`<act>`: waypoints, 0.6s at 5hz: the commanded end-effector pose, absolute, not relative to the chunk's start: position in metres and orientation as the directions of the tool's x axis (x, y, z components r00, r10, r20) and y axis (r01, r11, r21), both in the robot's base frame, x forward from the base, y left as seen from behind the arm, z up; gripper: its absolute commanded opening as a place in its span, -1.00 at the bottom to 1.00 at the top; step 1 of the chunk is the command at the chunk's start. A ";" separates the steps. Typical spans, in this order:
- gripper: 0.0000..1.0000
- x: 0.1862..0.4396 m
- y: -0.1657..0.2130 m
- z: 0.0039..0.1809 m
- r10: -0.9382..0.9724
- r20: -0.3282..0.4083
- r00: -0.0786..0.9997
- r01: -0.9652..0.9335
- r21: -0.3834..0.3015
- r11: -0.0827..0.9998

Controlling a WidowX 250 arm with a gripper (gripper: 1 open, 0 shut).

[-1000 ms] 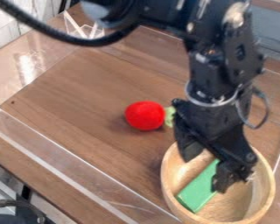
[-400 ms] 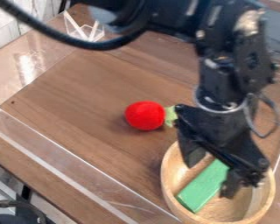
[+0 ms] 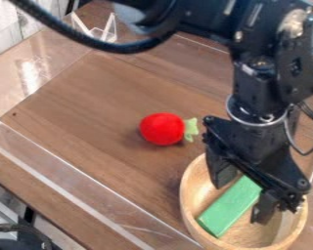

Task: Put the green block in the brown bowl

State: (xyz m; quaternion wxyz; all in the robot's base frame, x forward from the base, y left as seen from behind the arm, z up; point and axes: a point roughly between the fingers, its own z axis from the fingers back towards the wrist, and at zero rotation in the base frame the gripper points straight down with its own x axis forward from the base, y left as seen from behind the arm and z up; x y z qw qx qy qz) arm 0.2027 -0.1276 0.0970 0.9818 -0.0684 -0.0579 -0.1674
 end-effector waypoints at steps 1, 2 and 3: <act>1.00 0.207 -0.126 0.109 -0.294 0.177 0.939 0.316 -0.116 0.942; -1.00 0.202 -0.121 0.109 -0.267 0.173 0.948 0.288 -0.112 0.951; 1.00 0.203 -0.128 0.115 -0.251 0.171 0.953 0.272 -0.113 0.956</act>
